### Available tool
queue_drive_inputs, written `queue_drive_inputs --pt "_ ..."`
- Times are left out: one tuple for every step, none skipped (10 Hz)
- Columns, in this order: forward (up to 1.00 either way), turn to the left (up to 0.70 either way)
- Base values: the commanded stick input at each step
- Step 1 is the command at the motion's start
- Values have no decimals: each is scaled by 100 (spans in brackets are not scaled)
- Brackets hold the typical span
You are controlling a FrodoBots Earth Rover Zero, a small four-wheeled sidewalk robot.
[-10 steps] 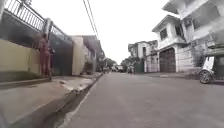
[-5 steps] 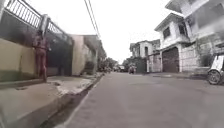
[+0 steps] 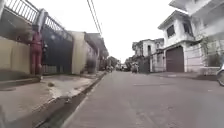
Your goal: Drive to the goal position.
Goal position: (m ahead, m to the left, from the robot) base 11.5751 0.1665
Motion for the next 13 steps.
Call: queue_drive_inputs --pt "70 -35" --pt "70 -35" --pt "70 -30" --pt "70 0" --pt "70 0" --pt "70 0" --pt "70 0" --pt "70 0" --pt "70 0" --pt "70 0" --pt "70 0" --pt "70 0" --pt "70 0"
